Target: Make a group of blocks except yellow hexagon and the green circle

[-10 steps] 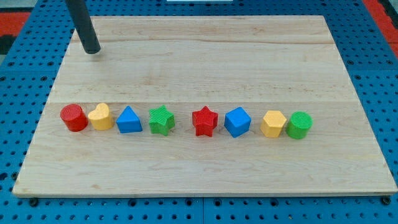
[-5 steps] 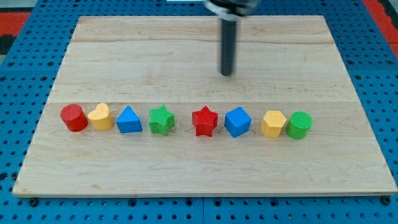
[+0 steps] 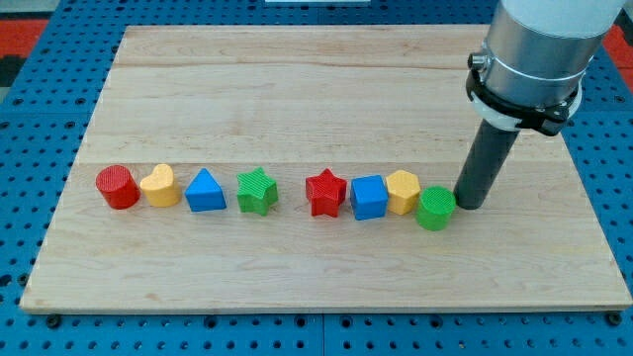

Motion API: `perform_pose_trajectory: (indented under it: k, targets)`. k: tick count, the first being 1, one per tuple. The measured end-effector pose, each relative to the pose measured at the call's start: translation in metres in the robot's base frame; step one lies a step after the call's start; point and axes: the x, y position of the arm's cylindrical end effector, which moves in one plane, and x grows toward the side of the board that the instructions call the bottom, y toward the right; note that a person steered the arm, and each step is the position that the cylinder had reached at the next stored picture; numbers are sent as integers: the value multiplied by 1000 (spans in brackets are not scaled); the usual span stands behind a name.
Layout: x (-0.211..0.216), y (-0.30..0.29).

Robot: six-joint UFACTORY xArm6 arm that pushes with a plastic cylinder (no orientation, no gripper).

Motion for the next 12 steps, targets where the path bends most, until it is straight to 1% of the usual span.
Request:
perform_pose_trajectory:
  k: [1,2,3,4,5,7,8,9,10,11,12]
  targets:
    - [3,-46]
    - [1,-135]
    - [-12,-196]
    - [-19,-182]
    - [-38,-141]
    - [-112,-110]
    - [-118,-45]
    - [-161,-39]
    - [-158,-117]
    - [-95,-171]
    - [-75,-215]
